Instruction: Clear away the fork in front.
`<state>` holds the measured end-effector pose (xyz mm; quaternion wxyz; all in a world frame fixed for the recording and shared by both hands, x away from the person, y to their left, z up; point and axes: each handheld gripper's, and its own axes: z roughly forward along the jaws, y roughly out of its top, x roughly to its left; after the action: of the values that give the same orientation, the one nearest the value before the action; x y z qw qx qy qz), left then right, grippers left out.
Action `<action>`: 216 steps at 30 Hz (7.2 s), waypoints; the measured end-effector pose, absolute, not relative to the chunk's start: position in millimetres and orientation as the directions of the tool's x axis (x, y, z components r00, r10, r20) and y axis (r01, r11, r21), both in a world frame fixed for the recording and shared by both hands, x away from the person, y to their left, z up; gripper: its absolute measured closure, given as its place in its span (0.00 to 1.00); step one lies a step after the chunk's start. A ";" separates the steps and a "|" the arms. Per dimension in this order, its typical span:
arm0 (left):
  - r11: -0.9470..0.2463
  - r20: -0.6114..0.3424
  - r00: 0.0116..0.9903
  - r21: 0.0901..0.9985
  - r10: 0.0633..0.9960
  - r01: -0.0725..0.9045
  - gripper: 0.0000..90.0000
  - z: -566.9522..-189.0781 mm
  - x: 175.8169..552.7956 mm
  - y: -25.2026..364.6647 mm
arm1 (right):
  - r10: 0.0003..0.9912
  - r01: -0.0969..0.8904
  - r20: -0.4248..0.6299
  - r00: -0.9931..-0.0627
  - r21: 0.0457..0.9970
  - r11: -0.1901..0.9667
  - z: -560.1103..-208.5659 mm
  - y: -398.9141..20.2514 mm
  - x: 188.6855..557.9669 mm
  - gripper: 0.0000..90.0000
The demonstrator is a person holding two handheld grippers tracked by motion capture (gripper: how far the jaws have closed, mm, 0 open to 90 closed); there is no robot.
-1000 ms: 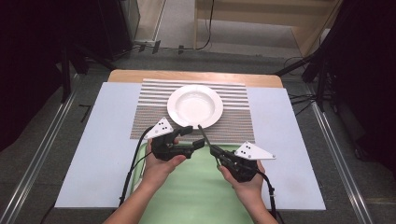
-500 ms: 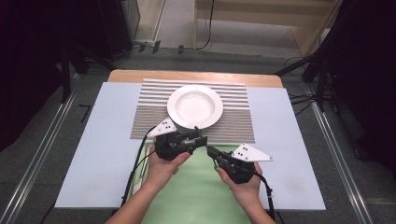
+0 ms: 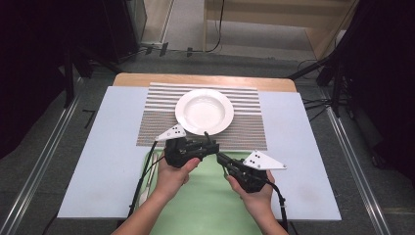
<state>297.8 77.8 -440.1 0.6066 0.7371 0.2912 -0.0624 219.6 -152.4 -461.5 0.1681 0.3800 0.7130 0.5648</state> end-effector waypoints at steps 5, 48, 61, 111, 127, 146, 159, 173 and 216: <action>-0.082 -0.477 0.831 0.852 0.285 0.517 0.89 -438.6 298.9 79.2 | 0.725 0.333 0.176 -0.666 0.940 0.078 -462.5 -150.7 218.9 0.95; -0.096 -0.485 0.817 0.839 0.313 0.535 0.96 -424.1 280.9 145.7 | 0.879 0.287 0.086 -0.469 0.956 0.060 -467.6 -235.1 215.6 0.00; -0.096 -0.496 0.811 0.832 0.311 0.546 0.96 -420.2 267.1 166.1 | 0.919 0.292 0.091 -0.383 0.956 0.027 -473.4 -276.8 198.4 0.00; -0.134 -0.636 0.717 0.714 0.284 0.687 0.96 -452.4 242.1 213.3 | 0.958 0.283 0.041 -0.284 0.958 0.043 -488.1 -318.5 170.3 0.00; -0.144 -0.617 0.697 0.702 0.365 0.697 0.92 -464.4 264.5 203.8 | 0.959 0.298 0.050 -0.281 0.954 0.038 -490.6 -321.2 171.2 0.00; -0.206 -0.472 0.657 0.698 0.588 0.686 0.77 -482.7 275.3 200.0 | 0.959 0.304 0.050 -0.279 0.952 0.038 -493.7 -323.8 173.9 0.00; -0.252 -0.411 0.637 0.675 0.652 0.694 0.72 -490.6 278.4 196.2 | 0.959 0.312 0.043 -0.279 0.949 0.048 -494.6 -324.4 174.6 0.00; -0.307 -0.324 0.632 0.663 0.704 0.683 0.70 -494.8 279.2 189.1 | 0.961 0.319 0.055 -0.272 0.947 0.036 -495.6 -325.5 174.4 0.00; -0.385 -0.287 0.726 0.696 0.625 0.607 0.99 -486.1 188.0 198.7 | 0.959 0.317 0.050 -0.278 0.947 0.042 -495.5 -324.5 174.5 0.00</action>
<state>188.0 198.7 -486.1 0.4132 0.8320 0.3700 0.0110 174.5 -324.5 -495.5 0.3349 0.4991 0.6395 0.4795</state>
